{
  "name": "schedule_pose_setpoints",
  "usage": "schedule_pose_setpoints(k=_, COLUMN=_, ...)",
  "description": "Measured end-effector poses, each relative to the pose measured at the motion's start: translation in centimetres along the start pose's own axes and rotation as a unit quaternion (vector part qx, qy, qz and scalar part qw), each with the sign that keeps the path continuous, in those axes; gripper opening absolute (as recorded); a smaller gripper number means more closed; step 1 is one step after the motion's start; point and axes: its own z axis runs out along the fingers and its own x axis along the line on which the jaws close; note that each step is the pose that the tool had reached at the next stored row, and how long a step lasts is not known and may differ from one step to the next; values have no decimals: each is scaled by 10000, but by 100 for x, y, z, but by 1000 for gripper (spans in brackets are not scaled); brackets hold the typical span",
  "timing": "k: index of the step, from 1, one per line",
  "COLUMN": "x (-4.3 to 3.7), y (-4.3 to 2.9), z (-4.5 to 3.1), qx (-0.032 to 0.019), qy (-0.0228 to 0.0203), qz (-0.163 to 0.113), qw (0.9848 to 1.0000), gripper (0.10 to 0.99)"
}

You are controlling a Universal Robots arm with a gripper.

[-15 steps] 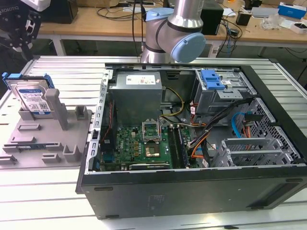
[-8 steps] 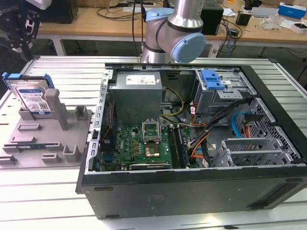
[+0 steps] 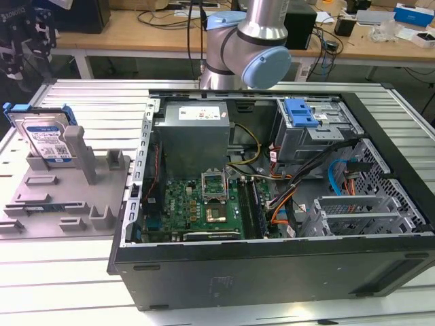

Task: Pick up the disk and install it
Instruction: 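Pick up the disk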

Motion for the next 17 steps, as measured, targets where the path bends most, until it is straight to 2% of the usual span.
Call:
schedule_pose_setpoints(k=5, x=-1, y=0, z=2, qx=19, qy=12, qz=-270, qw=9996, gripper=541)
schedule_pose_setpoints(k=9, x=-6, y=1, z=7, qx=66, qy=2, qz=-502, qw=9987, gripper=541)
schedule_pose_setpoints(k=11, x=-6, y=1, z=9, qx=68, qy=6, qz=-678, qw=9977, gripper=541)
schedule_pose_setpoints(k=12, x=-6, y=1, z=13, qx=71, qy=12, qz=-835, qw=9965, gripper=541)
schedule_pose_setpoints(k=15, x=-6, y=2, z=20, qx=75, qy=23, qz=-1007, qw=9949, gripper=541)
schedule_pose_setpoints(k=17, x=-6, y=2, z=25, qx=84, qy=54, qz=-1147, qw=9933, gripper=541)
